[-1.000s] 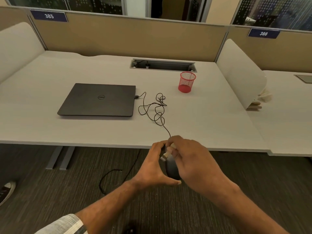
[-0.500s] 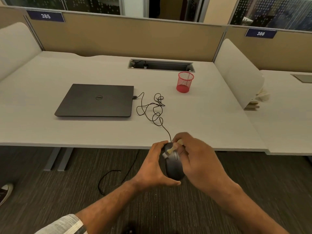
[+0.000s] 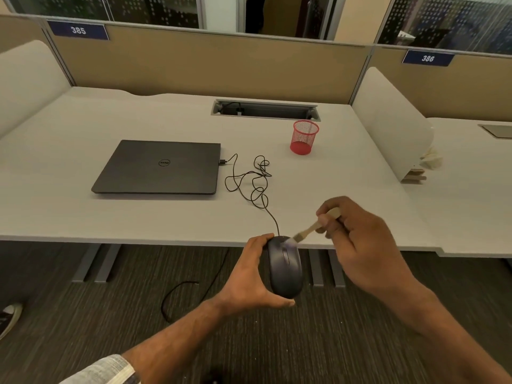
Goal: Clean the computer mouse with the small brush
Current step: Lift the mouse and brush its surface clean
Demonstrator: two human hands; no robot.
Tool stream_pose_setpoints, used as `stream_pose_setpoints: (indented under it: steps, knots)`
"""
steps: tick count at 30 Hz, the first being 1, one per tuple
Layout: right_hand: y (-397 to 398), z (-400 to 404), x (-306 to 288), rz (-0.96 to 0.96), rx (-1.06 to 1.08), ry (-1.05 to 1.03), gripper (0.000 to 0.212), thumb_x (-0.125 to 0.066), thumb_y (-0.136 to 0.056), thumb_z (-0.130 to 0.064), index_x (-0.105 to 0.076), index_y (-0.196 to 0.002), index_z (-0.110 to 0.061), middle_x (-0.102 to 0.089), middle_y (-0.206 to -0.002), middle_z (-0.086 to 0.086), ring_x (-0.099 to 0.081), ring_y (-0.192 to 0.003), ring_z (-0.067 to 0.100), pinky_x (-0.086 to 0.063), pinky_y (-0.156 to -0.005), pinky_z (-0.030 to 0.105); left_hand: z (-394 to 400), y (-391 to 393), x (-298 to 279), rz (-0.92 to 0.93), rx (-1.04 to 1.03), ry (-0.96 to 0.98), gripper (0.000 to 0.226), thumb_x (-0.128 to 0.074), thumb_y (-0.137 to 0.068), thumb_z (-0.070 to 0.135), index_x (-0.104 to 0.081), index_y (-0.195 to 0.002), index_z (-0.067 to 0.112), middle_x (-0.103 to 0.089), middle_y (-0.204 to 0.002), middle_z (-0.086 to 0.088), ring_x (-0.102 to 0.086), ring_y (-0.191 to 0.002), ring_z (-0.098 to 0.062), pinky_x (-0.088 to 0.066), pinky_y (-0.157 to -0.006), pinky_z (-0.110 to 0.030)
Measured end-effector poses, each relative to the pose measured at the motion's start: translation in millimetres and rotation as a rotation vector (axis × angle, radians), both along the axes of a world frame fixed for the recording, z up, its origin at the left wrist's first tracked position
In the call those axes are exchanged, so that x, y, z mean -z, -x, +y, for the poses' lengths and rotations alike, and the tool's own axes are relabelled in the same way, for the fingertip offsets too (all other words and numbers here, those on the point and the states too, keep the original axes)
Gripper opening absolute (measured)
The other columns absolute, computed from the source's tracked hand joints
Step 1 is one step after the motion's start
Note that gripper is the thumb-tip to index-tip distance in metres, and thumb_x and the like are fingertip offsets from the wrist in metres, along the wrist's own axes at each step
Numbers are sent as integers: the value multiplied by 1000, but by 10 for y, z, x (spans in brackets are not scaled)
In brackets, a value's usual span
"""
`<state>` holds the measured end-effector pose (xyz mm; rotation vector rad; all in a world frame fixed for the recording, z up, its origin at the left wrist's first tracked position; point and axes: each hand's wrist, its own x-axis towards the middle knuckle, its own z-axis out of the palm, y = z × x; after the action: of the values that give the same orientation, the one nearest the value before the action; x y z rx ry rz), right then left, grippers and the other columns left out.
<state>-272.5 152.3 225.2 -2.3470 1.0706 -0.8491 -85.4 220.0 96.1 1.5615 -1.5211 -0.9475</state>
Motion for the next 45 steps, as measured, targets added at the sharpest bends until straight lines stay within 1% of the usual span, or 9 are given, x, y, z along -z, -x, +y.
stream_pose_setpoints:
  steps: [4,10,17,24,27,31,38,42,45]
  knots:
    - [-23,-131,97,-43,64,-44,8,-52,-98,-21,-58,-102,-18,-62,-80,-13,-63,-76,7,-52,-64,23,-5,11,-30,18,23,6,114,-96,-56,31,-28,-148,24,-34,-145,9,-38,-134,-7,-36,-117,-31]
    - [84,-246,118,37,-69,-295,13,-55,-97,-19,-60,-92,-30,-69,-80,-9,-66,-78,8,-56,-71,28,13,-16,8,6,21,-11,118,-96,-54,35,-27,-149,25,-34,-146,10,-39,-134,-8,-38,-117,-33]
    - [42,-300,93,-92,44,-167,7,-53,-98,-16,-60,-99,-19,-69,-81,-7,-64,-74,9,-53,-66,21,8,-21,47,19,23,10,115,-95,-53,40,-28,-145,34,-34,-143,17,-36,-134,0,-36,-115,-23]
    - [25,-216,141,37,-45,-231,8,-54,-97,-17,-60,-96,-23,-70,-81,-7,-64,-76,8,-56,-71,33,-4,-32,60,2,17,14,117,-95,-53,39,-28,-148,27,-35,-144,11,-39,-133,-6,-36,-113,-21]
    - [74,-259,106,-26,-32,-276,9,-54,-97,-16,-61,-95,-22,-70,-81,-5,-66,-76,10,-56,-70,31,8,-39,62,0,14,12,116,-95,-53,38,-28,-147,27,-35,-144,11,-39,-133,-6,-36,-113,-21]
    - [61,-275,130,-98,90,-195,7,-53,-98,-17,-59,-97,-21,-69,-81,-7,-64,-74,7,-51,-64,17,13,-21,39,13,23,15,115,-95,-53,38,-29,-147,27,-35,-143,11,-39,-133,-5,-37,-115,-26]
    - [-149,-28,247,-1,2,-80,6,-50,-99,-23,-56,-97,-23,-63,-77,-10,-59,-73,7,-47,-58,20,-13,-1,49,-3,19,7,117,-96,-54,34,-27,-148,25,-33,-146,10,-37,-134,-7,-34,-116,-26]
    - [-150,-67,209,-102,37,-105,9,-50,-98,-22,-58,-100,-19,-66,-81,-6,-64,-76,9,-55,-65,30,-12,-15,53,8,21,21,113,-95,-54,36,-29,-146,28,-34,-144,12,-38,-133,-4,-35,-113,-22]
    - [-117,-194,220,-209,149,-119,10,-50,-99,-19,-60,-101,-17,-67,-82,-4,-64,-74,4,-53,-62,19,-11,-22,56,19,19,30,115,-94,-53,38,-28,-146,30,-34,-144,13,-37,-134,-3,-34,-112,-15]
